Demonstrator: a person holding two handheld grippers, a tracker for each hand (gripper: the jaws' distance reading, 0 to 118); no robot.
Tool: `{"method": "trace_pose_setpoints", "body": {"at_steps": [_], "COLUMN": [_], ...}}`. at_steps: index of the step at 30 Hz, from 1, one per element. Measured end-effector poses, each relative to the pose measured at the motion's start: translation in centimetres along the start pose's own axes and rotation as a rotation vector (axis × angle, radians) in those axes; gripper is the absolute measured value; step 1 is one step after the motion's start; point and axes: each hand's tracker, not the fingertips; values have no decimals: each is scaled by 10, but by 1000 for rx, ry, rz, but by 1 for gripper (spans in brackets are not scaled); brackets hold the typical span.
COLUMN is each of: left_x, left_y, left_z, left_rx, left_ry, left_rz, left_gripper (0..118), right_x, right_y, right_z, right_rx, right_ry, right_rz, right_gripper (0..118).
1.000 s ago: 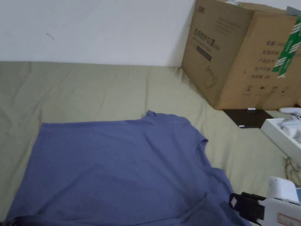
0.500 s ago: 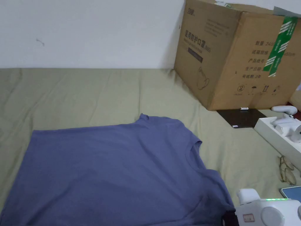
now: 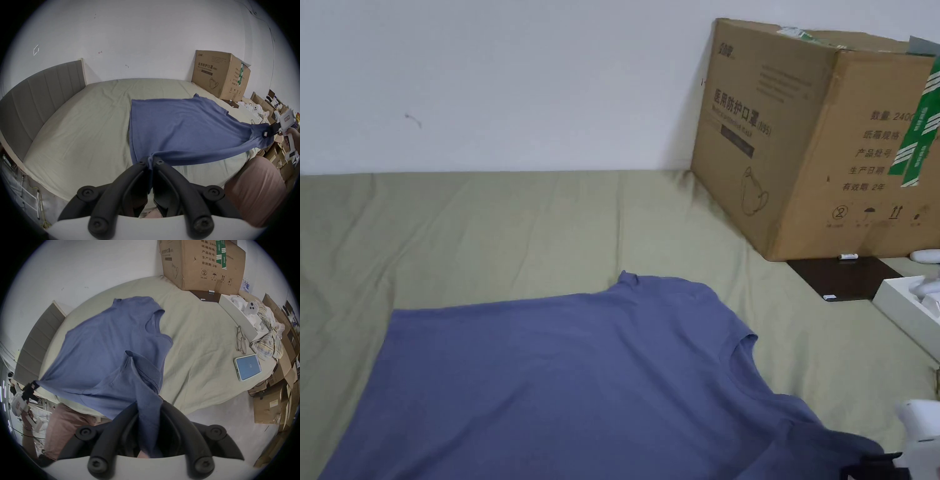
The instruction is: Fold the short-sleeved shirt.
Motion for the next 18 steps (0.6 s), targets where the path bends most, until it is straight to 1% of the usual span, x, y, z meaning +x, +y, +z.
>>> {"method": "trace_pose_setpoints", "body": {"at_steps": [1, 3, 8, 10, 12, 14, 15, 16, 17, 18], "left_x": [-1, -4, -16, -23, -28, -36, -40, -41, -43, -43], "left_y": [8, 27, 68, 82, 94, 99, 100, 101, 101, 100], "left_z": [-6, -23, -92, -126, -163, -196, -209, -220, -229, -236], "left_rx": [-5, -18, -51, -80, -115, -135, -120, -100, -85, -71], "left_ry": [1, 20, 38, 38, 29, 14, 4, -18, -26, -19], "left_rz": [-1, -19, -69, -56, -26, 34, 72, 103, 125, 136], "left_gripper": [4, 4, 4, 4, 4, 5, 5, 5, 9, 34], "right_x": [-1, 1, 0, -1, -2, -2, -2, 0, 1, 2], "right_y": [9, 34, 120, 158, 192, 220, 228, 234, 236, 236], "right_z": [3, 0, -32, -56, -88, -123, -140, -156, -167, -173], "right_rx": [-6, -47, -219, -239, -237, -256, -250, -242, -211, -140], "right_ry": [25, 75, 135, 124, 101, 67, 37, 31, 33, 37], "right_rz": [-24, -100, -273, -339, -378, -394, -430, -467, -506, -543], "right_gripper": [8, 8, 8, 8, 8, 8, 8, 9, 14, 43]}}
